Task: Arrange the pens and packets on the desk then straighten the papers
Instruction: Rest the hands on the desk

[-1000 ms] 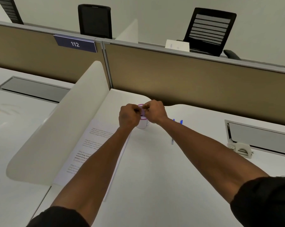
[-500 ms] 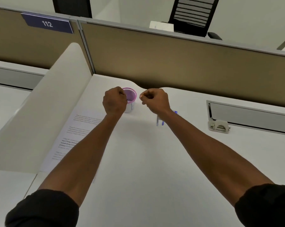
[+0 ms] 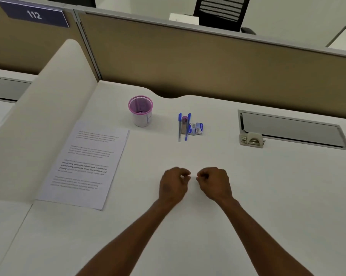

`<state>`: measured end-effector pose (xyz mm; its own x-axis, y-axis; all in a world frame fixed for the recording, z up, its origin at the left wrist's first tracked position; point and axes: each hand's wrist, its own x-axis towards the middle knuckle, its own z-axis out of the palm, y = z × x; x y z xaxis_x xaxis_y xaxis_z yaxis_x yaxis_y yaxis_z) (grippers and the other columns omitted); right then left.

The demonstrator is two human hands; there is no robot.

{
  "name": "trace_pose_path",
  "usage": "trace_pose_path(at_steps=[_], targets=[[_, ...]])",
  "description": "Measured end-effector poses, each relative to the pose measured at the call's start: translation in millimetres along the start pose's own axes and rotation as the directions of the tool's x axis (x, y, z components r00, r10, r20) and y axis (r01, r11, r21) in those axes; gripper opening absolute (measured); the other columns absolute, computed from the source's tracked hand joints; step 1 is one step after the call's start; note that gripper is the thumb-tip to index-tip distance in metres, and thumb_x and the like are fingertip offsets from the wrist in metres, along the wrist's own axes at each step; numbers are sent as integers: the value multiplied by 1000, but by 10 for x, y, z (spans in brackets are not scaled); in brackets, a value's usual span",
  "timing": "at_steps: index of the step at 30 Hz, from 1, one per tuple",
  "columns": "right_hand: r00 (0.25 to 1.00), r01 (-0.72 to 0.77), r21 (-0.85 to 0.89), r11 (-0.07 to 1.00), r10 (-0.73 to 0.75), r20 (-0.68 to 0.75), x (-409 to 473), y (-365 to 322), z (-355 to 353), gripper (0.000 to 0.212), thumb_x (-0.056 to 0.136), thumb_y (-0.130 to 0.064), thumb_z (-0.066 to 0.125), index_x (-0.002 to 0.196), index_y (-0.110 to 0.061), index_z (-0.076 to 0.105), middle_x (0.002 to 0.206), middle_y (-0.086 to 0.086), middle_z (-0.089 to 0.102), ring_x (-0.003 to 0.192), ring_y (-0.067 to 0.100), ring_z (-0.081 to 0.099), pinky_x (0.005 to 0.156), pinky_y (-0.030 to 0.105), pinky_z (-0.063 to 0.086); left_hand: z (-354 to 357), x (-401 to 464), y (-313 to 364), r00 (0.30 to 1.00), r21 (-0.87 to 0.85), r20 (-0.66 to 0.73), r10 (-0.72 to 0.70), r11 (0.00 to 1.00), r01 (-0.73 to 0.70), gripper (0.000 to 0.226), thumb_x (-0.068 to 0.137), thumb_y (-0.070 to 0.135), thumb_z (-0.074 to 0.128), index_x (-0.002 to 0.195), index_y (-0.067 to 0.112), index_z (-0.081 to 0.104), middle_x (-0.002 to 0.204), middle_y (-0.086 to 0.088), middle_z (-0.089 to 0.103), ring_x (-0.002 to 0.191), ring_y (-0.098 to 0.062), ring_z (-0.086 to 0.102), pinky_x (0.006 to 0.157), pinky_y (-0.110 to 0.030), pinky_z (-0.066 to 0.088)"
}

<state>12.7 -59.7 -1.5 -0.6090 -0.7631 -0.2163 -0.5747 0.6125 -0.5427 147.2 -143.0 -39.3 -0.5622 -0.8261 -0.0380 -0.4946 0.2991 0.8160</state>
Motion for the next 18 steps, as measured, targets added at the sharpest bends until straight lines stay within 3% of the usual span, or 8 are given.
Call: trace_pose_path(at_steps=[2,5,9,13,18], targets=[[1000,1,-88,996,-1,-2,-100,84,59,14,83,-26,70,93,-20,79,94,-4,77,89,15,71,81,28,56,122,-154,-17,998,62,31,51,997,-52,14,87,20,67,98,19,76,92,4,73,86,-15,65,81,-29,50],[999,44,-161,986,-44,6,-195,126,141,19,83,-32,71,94,-17,77,93,-2,75,90,18,70,79,32,56,205,-225,-22,995,149,46,85,985,-90,15,88,18,66,97,20,77,90,3,69,87,-17,59,78,-28,46],[997,79,-166,983,-80,4,-277,138,217,24,89,-35,65,102,-17,75,103,-1,70,99,18,64,84,35,53,195,-257,-96,997,129,3,81,988,-80,17,89,14,63,102,15,75,96,3,64,92,-17,56,81,-30,49],[993,117,-238,964,-121,-2,-341,132,275,24,94,-34,54,97,-23,75,100,-6,69,96,16,61,78,32,52,113,-341,-258,978,278,-69,198,945,-172,30,89,26,68,117,15,71,125,-3,64,122,-23,54,102,-42,47],[991,125,-275,953,-132,-6,-319,70,272,24,95,-30,47,92,-21,69,92,-6,66,86,16,61,72,32,52,9,-415,-445,969,443,-1,248,869,-222,53,95,46,54,140,18,53,153,-5,42,147,-25,29,119,-48,27]])
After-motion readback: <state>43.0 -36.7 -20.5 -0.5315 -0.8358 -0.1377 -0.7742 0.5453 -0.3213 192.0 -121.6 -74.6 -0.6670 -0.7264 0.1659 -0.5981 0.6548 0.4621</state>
